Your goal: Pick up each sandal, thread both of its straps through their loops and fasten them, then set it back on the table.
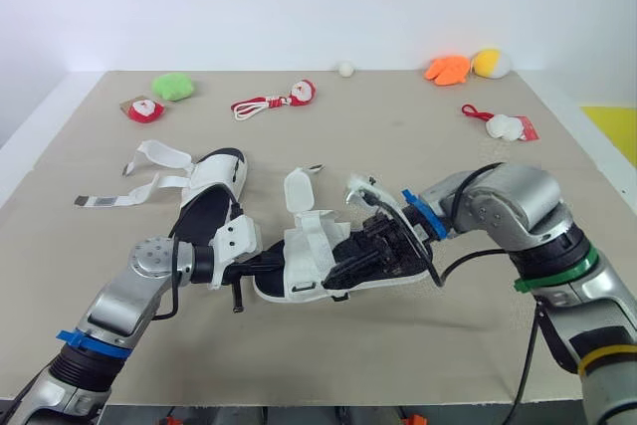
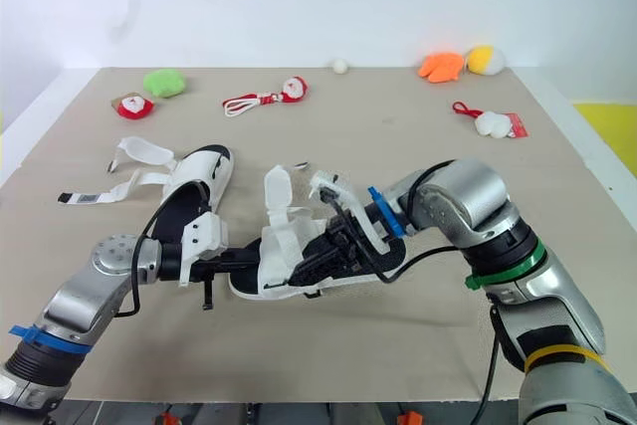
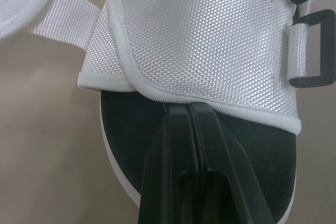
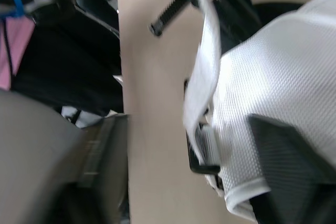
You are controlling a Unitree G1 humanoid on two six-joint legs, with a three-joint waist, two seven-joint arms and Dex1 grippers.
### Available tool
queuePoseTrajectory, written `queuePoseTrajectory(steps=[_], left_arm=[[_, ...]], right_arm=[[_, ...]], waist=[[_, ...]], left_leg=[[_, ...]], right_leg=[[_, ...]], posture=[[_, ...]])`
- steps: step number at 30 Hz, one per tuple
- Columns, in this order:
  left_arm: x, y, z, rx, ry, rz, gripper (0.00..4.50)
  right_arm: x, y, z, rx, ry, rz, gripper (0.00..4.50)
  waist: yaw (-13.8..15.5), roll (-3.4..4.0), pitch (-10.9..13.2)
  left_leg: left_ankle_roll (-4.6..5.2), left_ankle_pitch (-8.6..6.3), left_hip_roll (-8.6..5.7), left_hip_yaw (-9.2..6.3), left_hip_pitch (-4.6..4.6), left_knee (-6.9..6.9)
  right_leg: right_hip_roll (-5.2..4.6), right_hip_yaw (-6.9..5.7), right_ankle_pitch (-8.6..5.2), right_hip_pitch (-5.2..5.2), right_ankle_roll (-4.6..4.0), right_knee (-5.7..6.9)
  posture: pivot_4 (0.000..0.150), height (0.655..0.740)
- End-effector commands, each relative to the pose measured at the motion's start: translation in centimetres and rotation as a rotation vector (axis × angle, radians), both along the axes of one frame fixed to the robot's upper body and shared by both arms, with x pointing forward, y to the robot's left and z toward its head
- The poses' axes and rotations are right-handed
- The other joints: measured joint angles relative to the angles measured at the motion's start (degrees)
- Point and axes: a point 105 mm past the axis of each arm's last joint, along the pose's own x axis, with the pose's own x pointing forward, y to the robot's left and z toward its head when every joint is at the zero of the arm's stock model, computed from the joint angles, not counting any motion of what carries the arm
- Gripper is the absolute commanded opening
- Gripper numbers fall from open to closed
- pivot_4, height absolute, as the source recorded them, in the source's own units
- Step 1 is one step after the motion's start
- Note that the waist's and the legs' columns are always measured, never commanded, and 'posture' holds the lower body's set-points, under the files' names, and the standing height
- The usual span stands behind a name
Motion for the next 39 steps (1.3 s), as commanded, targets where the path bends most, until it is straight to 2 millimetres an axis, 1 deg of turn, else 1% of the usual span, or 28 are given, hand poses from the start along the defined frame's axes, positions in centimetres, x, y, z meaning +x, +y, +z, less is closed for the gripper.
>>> queuePoseTrajectory(steps=[1, 5, 6, 7, 8, 9, 11, 13, 14, 15, 22, 32, 39], left_arm=[[-0.8, 0.0, -3.2, 0.065, 0.12, 0.006, 0.0], [-0.8, 0.0, -3.2, 0.065, 0.118, 0.004, 0.0], [-0.8, 0.0, -3.2, 0.064, 0.118, 0.003, 0.0], [-0.8, -0.1, -3.2, 0.065, 0.117, 0.003, 0.0], [-0.8, -0.1, -3.2, 0.065, 0.117, 0.002, 0.0], [-0.8, -0.1, -3.2, 0.065, 0.117, 0.002, 0.0], [-0.8, -0.1, -3.2, 0.065, 0.117, 0.002, 0.0], [-0.8, -0.1, -3.2, 0.065, 0.117, 0.002, 0.0], [-0.8, -0.1, -3.2, 0.064, 0.117, 0.002, 0.0], [-0.7, -0.1, -3.2, 0.064, 0.117, 0.002, 0.0], [-0.8, -0.1, -3.2, 0.063, 0.118, 0.004, 0.0], [-0.8, -0.2, -3.2, 0.06, 0.117, 0.003, 0.0], [-0.7, -0.3, -3.2, 0.059, 0.118, 0.004, 0.0]], right_arm=[[1.0, 0.2, 2.0, 0.054, -0.014, -0.045, 4.47], [1.2, 0.5, 2.3, 0.064, -0.005, -0.066, 4.47], [1.3, 0.6, 2.1, 0.058, -0.006, -0.071, 3.96], [1.3, 0.7, 1.9, 0.053, -0.006, -0.077, 3.7], [1.3, 0.7, 1.8, 0.05, -0.002, -0.081, 3.25], [1.3, 0.7, 1.6, 0.047, 0.001, -0.084, 2.68], [1.3, 0.6, 1.3, 0.035, 0.003, -0.09, 1.84], [1.4, 0.5, 0.9, 0.021, -0.001, -0.097, 0.7], [1.4, 0.4, 0.7, 0.009, -0.01, -0.099, 0.24], [1.4, 0.3, 0.4, -0.004, -0.022, -0.099, 0.05], [0.9, -0.1, -0.5, -0.042, -0.039, -0.071, 0.05], [-0.3, -0.5, -0.6, -0.045, -0.045, -0.004, 0.05], [-0.7, -1.1, -1.6, -0.084, -0.073, 0.02, 0.05]], waist=[[0.0, 0.0, 0.0], [0.0, 0.0, 0.0], [0.0, 0.0, 0.0], [0.0, 0.0, 0.0], [0.0, 0.0, 0.0], [0.0, 0.0, 0.0], [0.0, 0.0, 0.0], [0.0, 0.0, 0.0], [0.0, 0.0, 0.0], [0.0, 0.0, 0.0], [0.0, 0.0, 0.0], [0.0, 0.0, 0.0], [0.2, 0.0, 0.0]], left_leg=[[0.0, 0.0, 0.0, -0.01, 0.0, 0.0], [-0.01, 0.0, -0.01, -0.01, -0.02, 0.0], [-0.01, 0.0, 0.0, -0.02, -0.02, 0.0], [-0.01, 0.0, -0.01, -0.01, -0.03, 0.0], [-0.01, 0.0, 0.0, -0.02, -0.03, 0.0], [-0.01, 0.0, -0.01, -0.01, -0.03, 0.0], [-0.01, 0.0, -0.01, -0.02, -0.03, 0.0], [-0.01, 0.01, -0.01, -0.02, -0.03, 0.0], [-0.01, 0.01, -0.01, -0.02, -0.03, 0.0], [-0.01, 0.0, -0.01, -0.02, -0.03, 0.0], [-0.02, 0.01, -0.02, -0.01, -0.03, 0.0], [-0.02, 0.01, -0.08, -0.02, -0.05, 0.01], [-0.02, 0.0, -0.15, -0.06, -0.1, 0.01]], right_leg=[[0.0, -0.01, 0.0, 0.01, 0.0, 0.0], [-0.01, -0.01, -0.01, 0.0, 0.02, 0.0], [-0.01, -0.01, -0.02, 0.01, 0.02, 0.0], [-0.01, -0.01, -0.02, 0.0, 0.02, 0.0], [-0.01, -0.01, -0.02, 0.0, 0.03, 0.0], [-0.01, -0.01, -0.02, 0.0, 0.02, 0.0], [-0.01, -0.01, -0.02, 0.0, 0.02, 0.0], [-0.01, -0.01, -0.01, 0.0, 0.02, 0.0], [-0.01, -0.01, -0.01, 0.0, 0.02, 0.0], [-0.01, -0.01, -0.02, 0.0, 0.02, 0.0], [-0.02, 0.0, -0.02, 0.0, 0.03, 0.0], [-0.09, -0.01, -0.04, 0.01, 0.09, -0.01], [-0.17, -0.05, -0.06, 0.05, 0.14, -0.13]], posture=[[0.15, 0.74], [0.15, 0.74], [0.15, 0.74], [0.15, 0.74], [0.15, 0.74], [0.15, 0.74], [0.15, 0.74], [0.15, 0.74], [0.15, 0.74], [0.15, 0.74], [0.15, 0.74], [0.15, 0.74], [0.15, 0.74]])
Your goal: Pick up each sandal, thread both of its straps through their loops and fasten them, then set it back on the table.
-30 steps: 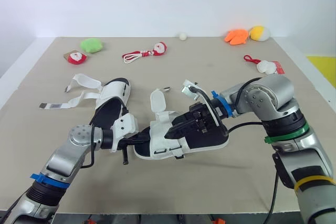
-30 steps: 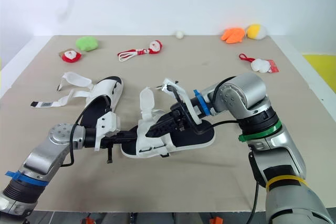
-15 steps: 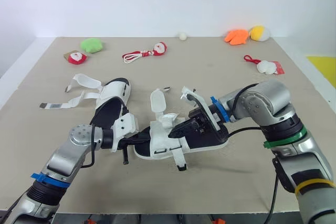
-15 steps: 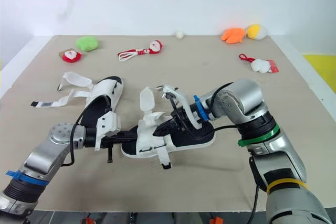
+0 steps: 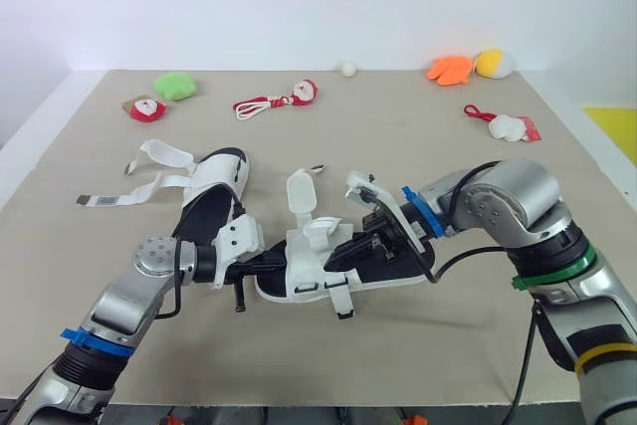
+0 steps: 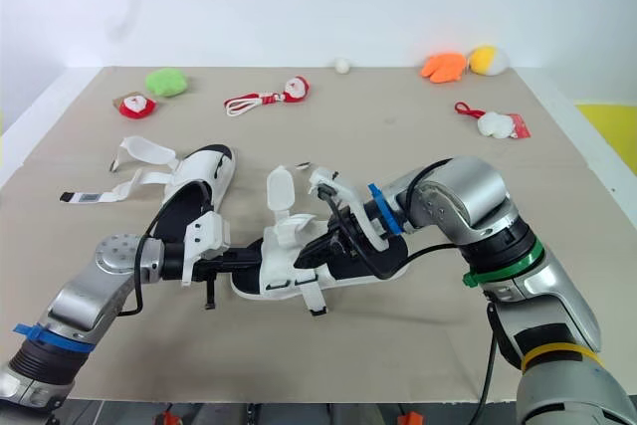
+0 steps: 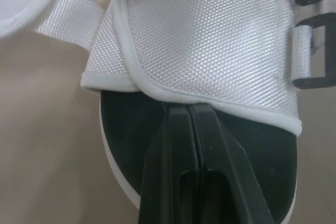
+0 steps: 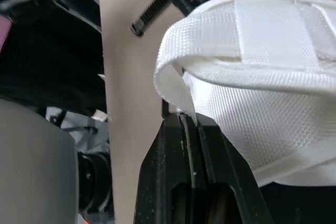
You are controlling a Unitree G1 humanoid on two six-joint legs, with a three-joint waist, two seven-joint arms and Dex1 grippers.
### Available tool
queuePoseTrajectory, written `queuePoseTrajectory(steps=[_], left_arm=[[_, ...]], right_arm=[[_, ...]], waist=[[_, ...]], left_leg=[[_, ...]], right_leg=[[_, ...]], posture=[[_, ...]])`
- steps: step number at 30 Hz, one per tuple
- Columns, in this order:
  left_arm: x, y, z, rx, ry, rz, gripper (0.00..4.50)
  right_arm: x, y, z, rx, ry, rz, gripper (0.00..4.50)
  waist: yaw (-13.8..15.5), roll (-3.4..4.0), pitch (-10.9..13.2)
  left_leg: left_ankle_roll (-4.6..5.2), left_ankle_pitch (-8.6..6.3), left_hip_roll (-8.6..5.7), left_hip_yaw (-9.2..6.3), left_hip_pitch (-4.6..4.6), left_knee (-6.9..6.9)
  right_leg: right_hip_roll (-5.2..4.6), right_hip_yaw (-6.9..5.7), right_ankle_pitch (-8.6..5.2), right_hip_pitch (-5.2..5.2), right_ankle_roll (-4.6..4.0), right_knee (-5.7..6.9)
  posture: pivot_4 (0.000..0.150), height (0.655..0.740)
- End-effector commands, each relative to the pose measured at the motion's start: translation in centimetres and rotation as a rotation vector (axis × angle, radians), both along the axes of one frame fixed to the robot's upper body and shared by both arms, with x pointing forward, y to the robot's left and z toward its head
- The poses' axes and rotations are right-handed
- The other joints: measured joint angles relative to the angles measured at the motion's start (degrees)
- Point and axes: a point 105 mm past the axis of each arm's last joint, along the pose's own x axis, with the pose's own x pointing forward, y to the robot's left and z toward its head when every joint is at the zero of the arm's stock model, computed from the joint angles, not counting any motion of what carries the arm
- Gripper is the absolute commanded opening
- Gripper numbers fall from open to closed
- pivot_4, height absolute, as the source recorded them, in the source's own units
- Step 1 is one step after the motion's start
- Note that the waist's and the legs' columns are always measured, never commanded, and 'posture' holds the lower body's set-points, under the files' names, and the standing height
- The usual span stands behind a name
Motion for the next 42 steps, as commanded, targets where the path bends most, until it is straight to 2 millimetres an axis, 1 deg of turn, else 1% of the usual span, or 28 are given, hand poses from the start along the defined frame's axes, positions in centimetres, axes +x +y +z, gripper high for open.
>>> queuePoseTrajectory(steps=[1, 2, 4, 7, 10, 11, 12, 14, 17, 18, 19, 23, 25, 26, 29, 30, 31, 33, 34, 35, 39, 41, 42], left_arm=[[-0.8, 0.2, -3.3, 0.074, 0.116, 0.01, 0.0], [-0.8, 0.1, -3.3, 0.074, 0.116, 0.01, 0.0], [-0.8, 0.2, -3.3, 0.074, 0.117, 0.01, 0.0], [-0.9, 0.1, -3.4, 0.073, 0.118, 0.009, 0.0], [-0.9, 0.0, -3.4, 0.07, 0.121, 0.004, 0.0], [-0.9, 0.0, -3.5, 0.069, 0.121, 0.003, 0.0], [-0.9, -0.1, -3.5, 0.069, 0.121, 0.002, 0.0], [-0.8, -0.1, -3.4, 0.069, 0.12, 0.002, 0.0], [-0.8, -0.1, -3.4, 0.069, 0.12, 0.002, 0.0], [-0.8, -0.1, -3.4, 0.069, 0.12, 0.002, 0.0], [-0.9, 0.0, -3.5, 0.069, 0.121, 0.002, 0.0], [-1.0, 0.1, -3.5, 0.07, 0.123, 0.006, 0.0], [-1.1, 0.3, -3.5, 0.073, 0.125, 0.008, 0.0], [-1.1, 0.4, -3.6, 0.075, 0.127, 0.009, 0.0], [-1.2, 0.5, -3.6, 0.076, 0.131, 0.01, 0.0], [-1.2, 0.5, -3.6, 0.076, 0.132, 0.009, 0.0], [-1.2, 0.5, -3.6, 0.076, 0.132, 0.008, 0.0], [-1.2, 0.5, -3.6, 0.077, 0.132, 0.006, 0.0], [-1.2, 0.5, -3.6, 0.077, 0.132, 0.006, 0.0], [-1.2, 0.5, -3.6, 0.077, 0.132, 0.004, 0.0], [-1.1, 0.4, -3.5, 0.078, 0.131, -0.001, 0.0], [-1.0, 0.4, -3.5, 0.077, 0.13, -0.003, 0.0], [-1.0, 0.4, -3.5, 0.077, 0.13, -0.004, 0.0]], right_arm=[[-0.3, -0.4, 0.0, -0.01, -0.031, 0.024, 0.05], [-0.3, -0.4, 0.0, -0.008, -0.04, 0.023, 0.05], [0.6, -0.3, 0.5, 0.054, -0.128, -0.005, 0.05], [0.8, -0.3, 0.9, 0.098, -0.149, -0.005, 0.05], [0.4, -0.5, 1.2, 0.11, -0.137, 0.007, 1.06], [0.4, -0.6, 1.3, 0.114, -0.134, 0.008, 1.54], [0.3, -0.7, 1.4, 0.117, -0.124, 0.005, 1.9], [0.2, -1.1, 1.7, 0.128, -0.102, 0.001, 2.77], [-0.1, -2.0, 2.4, 0.139, -0.085, 0.007, 4.23], [-0.2, -2.3, 2.8, 0.163, -0.104, 0.018, 4.43], [-0.1, -2.6, 3.1, 0.183, -0.145, 0.025, 4.43], [1.6, -4.0, 4.0, 0.235, -0.485, -0.004, 4.43], [0.9, -4.3, 4.1, 0.258, -0.682, 0.102, 4.43], [-0.2, -4.3, 4.1, 0.3, -0.809, 0.218, 4.43], [-1.5, -4.8, 3.0, 0.299, -1.049, 0.367, 4.43], [-1.9, -5.1, 2.1, 0.278, -1.161, 0.454, 4.43], [-2.3, -5.4, 1.3, 0.269, -1.23, 0.517, 4.43], [-2.7, -6.1, 0.1, 0.272, -1.367, 0.623, 4.43], [-2.9, -6.3, -0.3, 0.277, -1.417, 0.657, 4.43], [-3.1, -6.4, -0.6, 0.289, -1.508, 0.705, 4.43], [-4.0, -6.7, -2.6, 0.294, -1.802, 0.962, 4.43], [-4.0, -6.7, -2.9, 0.281, -1.907, 1.031, 4.43], [-3.9, -6.5, -2.7, 0.296, -1.948, 1.01, 4.43]], waist=[[0.0, 0.0, 0.0], [0.0, 0.0, 0.0], [0.0, 0.0, 0.0], [0.0, 0.0, 0.0], [0.0, 0.0, 0.0], [0.0, 0.0, 0.0], [0.0, 0.0, 0.0], [0.0, 0.0, 0.0], [0.0, 0.01, 0.0], [0.0, 0.0, 0.0], [0.0, 0.0, 0.0], [0.0, 0.0, 0.0], [0.1, 0.0, 0.0], [0.0, 0.01, 0.0], [-0.1, 0.02, 0.0], [-0.1, 0.03, 0.0], [-0.1, 0.02, 0.0], [-0.2, -0.01, 0.0], [-0.2, -0.02, 0.0], [-0.3, -0.01, 0.0], [-0.3, 0.03, 0.1], [-0.3, 0.03, 0.1], [-0.3, 0.03, 0.1]], left_leg=[[0.0, 0.0, 0.0, 0.0, -0.01, 0.0], [0.0, 0.0, -0.01, 0.0, -0.03, 0.0], [0.0, 0.0, 0.0, -0.07, -0.09, 0.0], [0.0, 0.0, 0.01, -0.08, -0.11, 0.0], [-0.02, 0.01, 0.01, -0.07, -0.12, 0.0], [-0.05, 0.03, 0.02, -0.09, -0.12, 0.01], [-0.06, 0.04, 0.02, -0.09, -0.11, 0.01], [-0.06, 0.04, 0.02, -0.09, -0.11, 0.02], [-0.06, 0.04, 0.02, -0.09, -0.12, 0.02], [-0.06, 0.04, 0.01, -0.09, -0.13, 0.02], [-0.06, 0.04, 0.02, -0.09, -0.13, 0.02], [-0.06, 0.03, 0.03, -0.09, -0.14, 0.01], [-0.06, 0.04, 0.03, -0.06, -0.14, 0.0], [-0.06, 0.03, 0.03, -0.08, -0.14, 0.0], [-0.08, 0.02, 0.05, -0.01, -0.12, -0.03], [-0.08, 0.02, 0.06, -0.01, -0.11, -0.03], [-0.08, 0.02, 0.06, 0.0, -0.11, -0.01], [-0.1, 0.03, 0.07, 0.03, 0.01, 0.0], [-0.1, 0.03, 0.07, 0.07, 0.1, 0.0], [-0.1, 0.03, 0.07, 0.11, 0.23, 0.0], [-0.1, 0.03, 0.09, 0.19, 0.57, -0.03], [-0.1, 0.03, 0.12, 0.22, 0.73, -0.04], [-0.1, 0.03, 0.12, 0.23, 0.75, -0.04]], right_leg=[[0.0, 0.0, 0.0, 0.0, 0.01, -0.01], [-0.01, -0.01, 0.02, 0.0, 0.02, -0.06], [-0.02, -0.08, 0.06, 0.04, 0.07, -0.22], [-0.01, -0.09, 0.15, 0.08, 0.1, -0.39], [0.0, -0.07, 0.25, 0.08, 0.11, -0.42], [0.0, -0.08, 0.27, 0.09, 0.11, -0.42], [0.0, -0.09, 0.27, 0.1, 0.1, -0.43], [0.0, -0.08, 0.29, 0.1, 0.1, -0.43], [0.0, -0.09, 0.29, 0.11, 0.1, -0.46], [-0.01, -0.08, 0.3, 0.12, 0.12, -0.49], [-0.01, -0.09, 0.3, 0.13, 0.12, -0.53], [0.0, -0.13, 0.3, 0.19, 0.15, -0.62], [0.0, -0.1, 0.32, 0.18, 0.18, -0.63], [0.0, -0.12, 0.31, 0.19, 0.2, -0.64], [0.0, -0.07, 0.29, 0.19, 0.25, -0.66], [0.01, -0.07, 0.29, 0.2, 0.25, -0.66], [0.01, -0.06, 0.3, 0.2, 0.26, -0.66], [0.01, -0.04, 0.35, 0.31, 0.28, -0.66], [0.01, 0.0, 0.36, 0.39, 0.26, -0.66], [0.02, 0.03, 0.37, 0.52, 0.24, -0.67], [0.04, 0.14, 0.36, 0.82, 0.19, -0.68], [0.05, 0.18, 0.36, 0.94, 0.14, -0.68], [0.05, 0.2, 0.35, 0.95, 0.07, -0.67]], posture=[[0.15, 0.74], [0.15, 0.74], [0.15, 0.74], [0.15, 0.74], [0.15, 0.74], [0.15, 0.74], [0.15, 0.74], [0.15, 0.74], [0.15, 0.74], [0.15, 0.74], [0.15, 0.74], [0.15, 0.74], [0.15, 0.74], [0.15, 0.74], [0.15, 0.74], [0.15, 0.74], [0.15, 0.74], [0.15, 0.74], [0.15, 0.74], [0.15, 0.74], [0.15, 0.74], [0.15, 0.74], [0.15, 0.74]])
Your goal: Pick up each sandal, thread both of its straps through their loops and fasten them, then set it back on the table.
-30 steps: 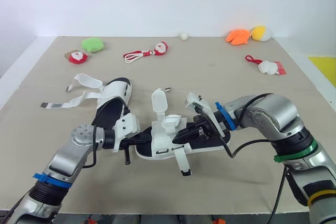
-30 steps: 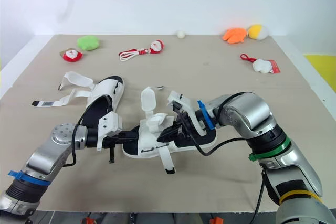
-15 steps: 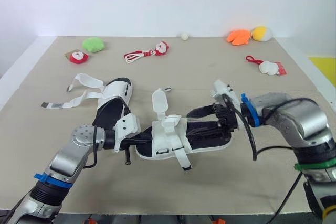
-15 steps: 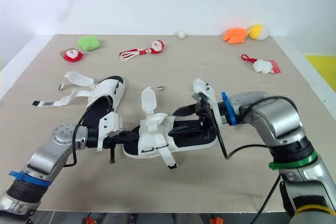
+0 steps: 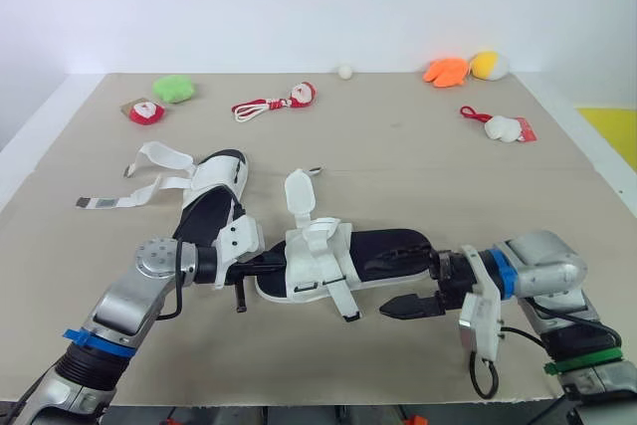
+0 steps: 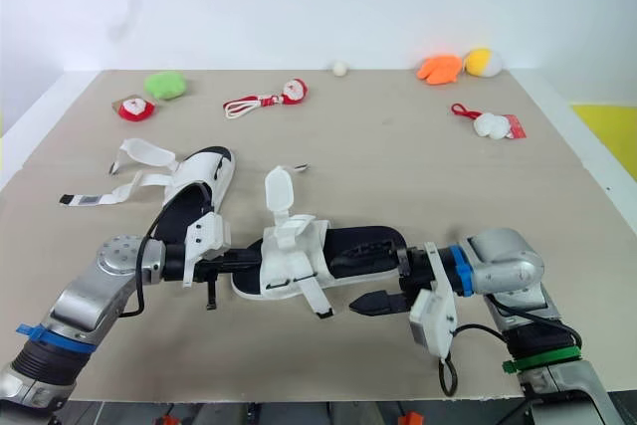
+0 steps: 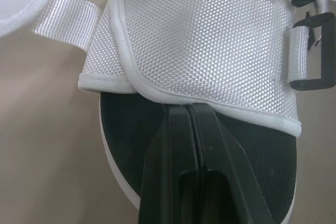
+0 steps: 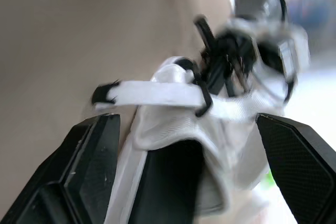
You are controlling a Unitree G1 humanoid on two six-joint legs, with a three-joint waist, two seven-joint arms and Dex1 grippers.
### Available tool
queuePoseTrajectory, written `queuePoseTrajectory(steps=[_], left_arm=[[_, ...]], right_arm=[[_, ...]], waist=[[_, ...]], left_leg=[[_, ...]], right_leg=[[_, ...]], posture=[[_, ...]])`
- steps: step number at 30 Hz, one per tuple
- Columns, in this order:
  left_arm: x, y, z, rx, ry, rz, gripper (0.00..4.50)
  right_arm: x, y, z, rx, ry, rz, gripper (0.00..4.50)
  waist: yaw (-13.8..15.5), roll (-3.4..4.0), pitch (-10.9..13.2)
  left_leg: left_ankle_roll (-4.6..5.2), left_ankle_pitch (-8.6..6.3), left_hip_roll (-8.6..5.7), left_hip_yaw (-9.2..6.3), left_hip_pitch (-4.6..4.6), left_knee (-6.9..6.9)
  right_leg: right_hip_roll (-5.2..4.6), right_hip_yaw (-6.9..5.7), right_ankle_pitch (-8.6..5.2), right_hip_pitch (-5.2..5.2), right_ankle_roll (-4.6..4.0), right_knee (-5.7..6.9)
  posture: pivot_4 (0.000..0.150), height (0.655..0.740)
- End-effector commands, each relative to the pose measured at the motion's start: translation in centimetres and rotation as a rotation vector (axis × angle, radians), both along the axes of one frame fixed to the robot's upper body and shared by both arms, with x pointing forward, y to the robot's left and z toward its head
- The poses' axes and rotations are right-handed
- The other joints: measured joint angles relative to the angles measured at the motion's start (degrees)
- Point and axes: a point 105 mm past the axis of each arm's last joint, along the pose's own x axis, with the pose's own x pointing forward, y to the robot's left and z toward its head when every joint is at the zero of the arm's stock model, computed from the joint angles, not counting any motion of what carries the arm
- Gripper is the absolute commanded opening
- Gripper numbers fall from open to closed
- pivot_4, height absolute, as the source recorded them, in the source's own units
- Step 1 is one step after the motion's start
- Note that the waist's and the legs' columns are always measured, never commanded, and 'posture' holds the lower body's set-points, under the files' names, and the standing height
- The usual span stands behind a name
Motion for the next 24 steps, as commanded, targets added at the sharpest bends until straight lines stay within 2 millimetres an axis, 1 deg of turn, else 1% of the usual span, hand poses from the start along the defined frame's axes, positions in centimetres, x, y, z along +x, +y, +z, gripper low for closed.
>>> queuePoseTrajectory(steps=[1, 3, 5, 8, 11, 13, 17, 24], left_arm=[[-1.0, 0.2, -3.0, 0.076, 0.113, -0.011, 0.0], [-0.9, 0.1, -3.0, 0.075, 0.112, -0.015, 0.0], [-0.9, 0.0, -3.0, 0.073, 0.111, -0.017, 0.0], [-0.8, 0.0, -2.8, 0.07, 0.108, -0.017, 0.0], [-0.7, 0.0, -2.8, 0.069, 0.108, -0.016, 0.0], [-0.8, 0.0, -2.8, 0.069, 0.108, -0.015, 0.0], [-0.8, 0.2, -2.9, 0.069, 0.11, -0.009, 0.0], [-1.0, 0.1, -2.9, 0.065, 0.113, -0.006, 0.0]], right_arm=[[-0.2, 0.4, 0.4, 0.054, -0.165, 0.061, 4.43], [0.4, 0.7, 0.2, 0.06, -0.181, 0.026, 4.43], [0.7, 0.8, -0.5, 0.021, -0.186, 0.009, 4.43], [0.9, 1.1, -0.8, 0.029, -0.204, -0.007, 4.43], [1.2, 1.4, -1.5, 0.014, -0.216, -0.013, 4.43], [1.1, 1.5, -2.0, 0.011, -0.219, -0.001, 4.43], [0.6, 2.0, -2.0, 0.042, -0.249, 0.049, 4.43], [-0.1, 2.4, -2.7, 0.074, -0.277, 0.122, 4.43]], waist=[[0.0, -0.02, 0.0], [0.1, -0.01, 0.0], [0.2, -0.01, 0.0], [0.2, 0.0, 0.0], [0.2, 0.02, 0.0], [0.2, 0.03, 0.0], [0.2, 0.03, -0.1], [0.1, 0.02, -0.1]], left_leg=[[0.0, 0.0, 0.01, 0.0, 0.0, 0.0], [0.0, 0.0, 0.03, -0.02, 0.01, 0.0], [-0.02, 0.01, 0.02, -0.03, 0.02, 0.0], [-0.04, 0.03, 0.0, -0.03, 0.02, 0.0], [-0.08, 0.05, -0.01, -0.03, 0.03, 0.0], [-0.16, 0.09, -0.03, -0.04, 0.03, 0.0], [-0.22, 0.13, -0.06, -0.02, 0.02, 0.0], [-0.23, 0.13, -0.1, -0.01, 0.02, -0.01]], right_leg=[[0.0, 0.0, 0.01, 0.0, -0.02, 0.0], [0.02, 0.02, 0.04, 0.01, -0.02, 0.01], [0.02, 0.02, 0.05, 0.01, -0.02, 0.03], [0.01, 0.03, 0.05, 0.01, -0.04, 0.03], [0.01, 0.04, -0.08, 0.01, -0.29, 0.04], [0.01, 0.04, -0.08, -0.01, -0.3, 0.06], [0.0, 0.08, -0.08, -0.03, -0.3, 0.08], [-0.01, 0.14, -0.09, -0.06, -0.29, 0.1]], posture=[[0.15, 0.74], [0.15, 0.74], [0.15, 0.74], [0.15, 0.74], [0.15, 0.74], [0.15, 0.74], [0.15, 0.74], [0.15, 0.74]])
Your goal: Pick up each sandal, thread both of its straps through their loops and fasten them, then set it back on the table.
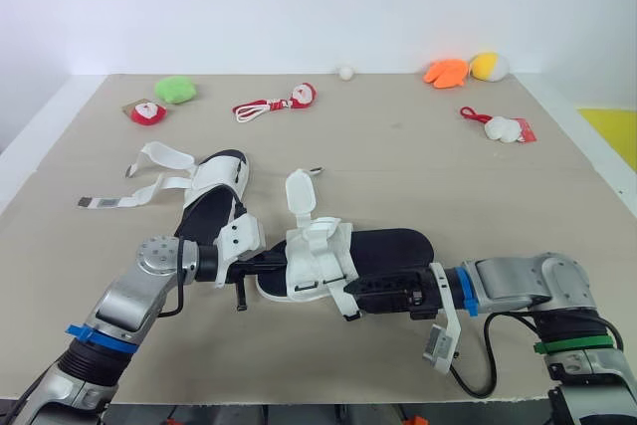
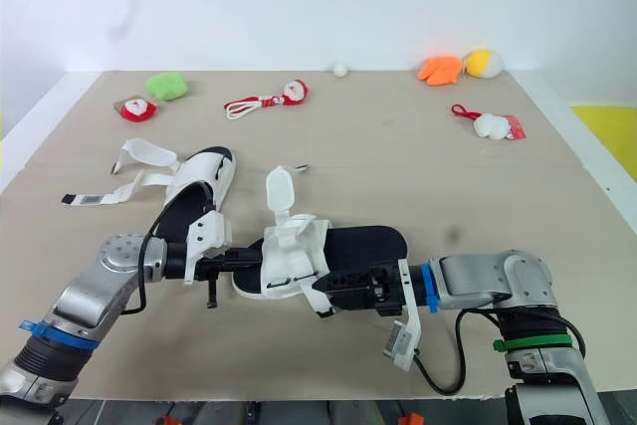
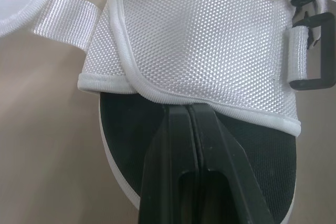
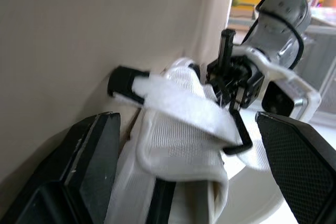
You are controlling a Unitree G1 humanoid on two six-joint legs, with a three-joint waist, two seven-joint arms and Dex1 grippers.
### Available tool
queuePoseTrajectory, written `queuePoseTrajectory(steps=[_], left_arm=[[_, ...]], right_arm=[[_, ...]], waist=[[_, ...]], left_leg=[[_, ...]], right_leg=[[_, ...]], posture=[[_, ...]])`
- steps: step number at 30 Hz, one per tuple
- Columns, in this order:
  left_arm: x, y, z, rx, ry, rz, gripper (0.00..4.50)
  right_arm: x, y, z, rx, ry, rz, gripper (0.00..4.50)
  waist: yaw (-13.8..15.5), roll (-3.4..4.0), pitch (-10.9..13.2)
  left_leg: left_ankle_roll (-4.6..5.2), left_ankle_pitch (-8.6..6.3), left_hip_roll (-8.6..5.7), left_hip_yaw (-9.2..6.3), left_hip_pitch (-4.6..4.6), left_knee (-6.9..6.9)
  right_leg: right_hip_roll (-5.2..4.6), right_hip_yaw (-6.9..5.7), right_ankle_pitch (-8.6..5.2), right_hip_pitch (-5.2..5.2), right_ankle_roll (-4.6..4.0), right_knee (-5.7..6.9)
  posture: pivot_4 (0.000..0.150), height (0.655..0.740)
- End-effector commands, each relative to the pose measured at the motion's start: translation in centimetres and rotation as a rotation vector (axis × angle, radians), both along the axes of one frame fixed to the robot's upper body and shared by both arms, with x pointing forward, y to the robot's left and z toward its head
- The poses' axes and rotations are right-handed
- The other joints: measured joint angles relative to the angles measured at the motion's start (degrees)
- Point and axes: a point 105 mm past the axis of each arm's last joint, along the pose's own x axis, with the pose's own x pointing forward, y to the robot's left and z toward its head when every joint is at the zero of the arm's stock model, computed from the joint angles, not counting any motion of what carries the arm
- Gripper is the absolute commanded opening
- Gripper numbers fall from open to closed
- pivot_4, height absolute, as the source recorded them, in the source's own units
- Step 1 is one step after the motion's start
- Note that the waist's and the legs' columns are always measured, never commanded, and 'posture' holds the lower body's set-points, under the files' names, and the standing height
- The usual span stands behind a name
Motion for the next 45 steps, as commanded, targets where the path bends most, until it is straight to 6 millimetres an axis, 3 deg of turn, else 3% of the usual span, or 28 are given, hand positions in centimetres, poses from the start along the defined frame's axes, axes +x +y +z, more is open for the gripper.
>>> queuePoseTrajectory(steps=[1, 6, 11, 15, 21, 30, 34, 38, 45], left_arm=[[-1.0, 0.3, -2.8, 0.066, 0.107, 0.002, 0.0], [-1.0, 0.2, -2.8, 0.065, 0.106, 0.002, 0.0], [-0.9, 0.2, -2.8, 0.066, 0.107, 0.003, 0.0], [-0.9, 0.2, -2.8, 0.066, 0.107, 0.003, 0.0], [-0.8, 0.2, -2.9, 0.066, 0.107, 0.003, 0.0], [-0.8, 0.1, -2.8, 0.064, 0.106, 0.003, 0.0], [-0.7, 0.2, -2.8, 0.067, 0.105, 0.003, 0.0], [-0.8, 0.3, -2.9, 0.072, 0.107, 0.0, 0.0], [-0.7, 0.1, -2.8, 0.067, 0.107, -0.008, 0.0]], right_arm=[[-0.3, 0.2, -0.1, 0.008, -0.038, 0.038, 4.43], [-0.1, 0.4, -1.2, 0.031, -0.106, 0.071, 4.43], [-0.1, 0.2, -1.5, 0.059, -0.149, 0.111, 4.43], [-0.2, 0.0, -2.0, 0.054, -0.154, 0.128, 3.25], [0.1, -0.2, -2.8, 0.007, -0.154, 0.116, 0.08], [0.2, -0.7, -3.2, -0.014, -0.107, 0.097, 0.08], [-1.7, -0.8, -1.3, 0.053, 0.048, 0.151, 0.08], [-3.9, -1.4, 1.1, 0.055, 0.18, 0.229, 0.08], [-3.9, -1.4, 2.3, 0.099, 0.305, 0.203, 0.08]], waist=[[0.0, -0.01, 0.0], [0.0, -0.14, -0.2], [-0.1, -0.86, -0.7], [-0.2, -1.25, -1.0], [-0.2, -1.55, -1.1], [-0.2, -1.9, -1.4], [-0.2, -1.75, -1.3], [-0.1, -0.86, -1.0], [-0.2, -0.62, -1.0]], left_leg=[[0.0, 0.0, 0.0, 0.0, 0.0, 0.0], [-0.01, 0.0, -0.03, 0.0, 0.0, -0.02], [0.0, 0.01, -0.02, 0.03, 0.04, -0.02], [0.0, 0.01, -0.01, 0.1, 0.11, -0.01], [0.01, 0.0, 0.08, 0.17, 0.59, -0.04], [0.01, 0.0, 0.12, 0.31, 0.7, -0.04], [0.01, -0.01, 0.11, 0.44, 0.7, -0.04], [0.15, -0.1, -0.07, 0.55, 0.58, -0.13], [0.4, -0.24, -0.08, 0.57, 0.6, -0.12]], right_leg=[[0.0, 0.0, 0.0, 0.0, 0.0, 0.0], [-0.02, 0.04, -0.05, -0.07, -0.09, 0.04], [-0.02, 0.08, -0.06, -0.04, -0.15, 0.03], [-0.03, 0.15, -0.05, 0.03, -0.17, 0.02], [0.0, 0.17, -0.09, 0.4, -0.23, 0.02], [-0.02, 0.23, -0.07, 0.49, -0.26, -0.02], [-0.05, 0.31, -0.08, 0.48, -0.24, -0.03], [-0.22, 0.41, -0.22, 0.36, 0.0, -0.04], [-0.19, 0.49, -0.28, 0.38, 0.08, -0.03]], posture=[[0.15, 0.74], [0.15, 0.74], [0.15, 0.74], [0.15, 0.74], [0.15, 0.74], [0.15, 0.74], [0.15, 0.74], [0.15, 0.74], [0.15, 0.74]])
